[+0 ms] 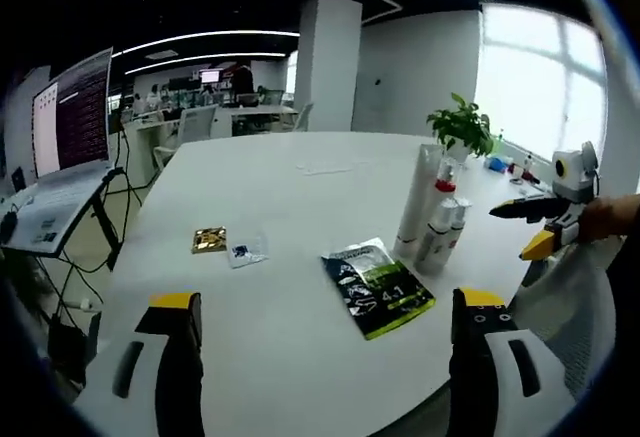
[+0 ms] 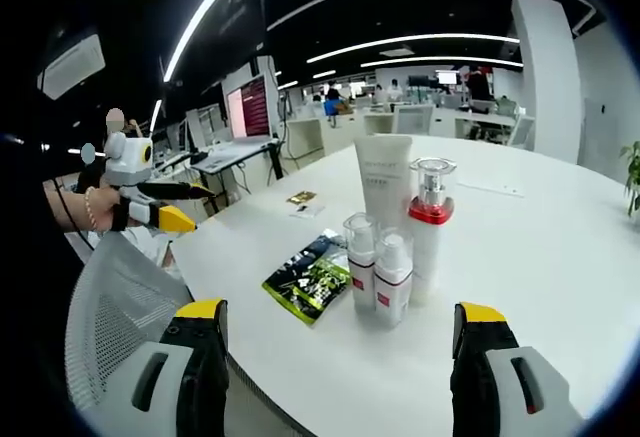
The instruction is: Arrange the skincare products in the storage area until every visible bottle or jar stands upright without overlapping.
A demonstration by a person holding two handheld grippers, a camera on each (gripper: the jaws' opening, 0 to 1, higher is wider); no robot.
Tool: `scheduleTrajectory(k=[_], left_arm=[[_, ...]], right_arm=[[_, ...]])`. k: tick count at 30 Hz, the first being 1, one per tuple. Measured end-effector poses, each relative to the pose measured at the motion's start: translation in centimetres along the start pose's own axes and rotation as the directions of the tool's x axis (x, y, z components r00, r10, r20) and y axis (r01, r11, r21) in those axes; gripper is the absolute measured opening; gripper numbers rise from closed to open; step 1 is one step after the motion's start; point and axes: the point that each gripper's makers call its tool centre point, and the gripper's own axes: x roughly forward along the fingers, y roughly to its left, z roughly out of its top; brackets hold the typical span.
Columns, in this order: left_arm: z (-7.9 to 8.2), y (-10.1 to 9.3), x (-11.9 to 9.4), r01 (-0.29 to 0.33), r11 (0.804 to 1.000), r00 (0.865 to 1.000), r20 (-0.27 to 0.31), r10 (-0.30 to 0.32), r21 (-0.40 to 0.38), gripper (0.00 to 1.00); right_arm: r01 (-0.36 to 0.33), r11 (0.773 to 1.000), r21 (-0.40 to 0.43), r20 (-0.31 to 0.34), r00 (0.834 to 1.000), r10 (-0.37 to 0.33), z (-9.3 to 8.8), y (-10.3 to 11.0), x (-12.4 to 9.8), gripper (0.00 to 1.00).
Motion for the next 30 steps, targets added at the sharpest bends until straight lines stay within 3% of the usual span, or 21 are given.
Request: scheduleTrajectory(k=[3,6,11,14,20,30], left_arm=[[-1.5,0.6,0.3,-0.014,1.000,0.997,-0.079,0.014,-0.002,0.96],[-0.7,0.7,0.1,-0.015,1.000,0.999,-0.031,0.015,-0.009,0.96],[-0.9,0.4,0.3,-0.002,1.000,0.999,-0.039,0.000,-0.029,0.96],[-1.5,0.6,0.4,-0.015,1.000,0.998,-0.066,0.015,-0.001,0.94],[-1.2,0.9,0.2,-0.030,0.999,0.998,-0.062,0.029,-0.020,0.92],[-1.6,0.8,0.3,-0.028,0.999,0.997,-0.076,0.027,-0.018,0.91]], right_arm=[[0.005,1.000,0.002,-0.001,1.000,-0.005,0.0,-0.1,0.0,0.99],[0.012,1.000,0.001,0.003,1.000,-0.012,0.0,-0.3,-0.1,0.99],[0.022,1.000,0.001,0.007,1.000,-0.022,0.1,-0.4,-0.1,0.99],[0.042,0.998,-0.044,0.000,0.999,-0.042,0.0,-0.4,-0.1,0.98],[0.053,0.994,-0.094,-0.019,0.998,-0.055,-0.2,-0.1,0.1,0.96],[0.086,0.996,-0.036,0.009,0.996,-0.085,0.2,-1.1,-0.4,0.92]])
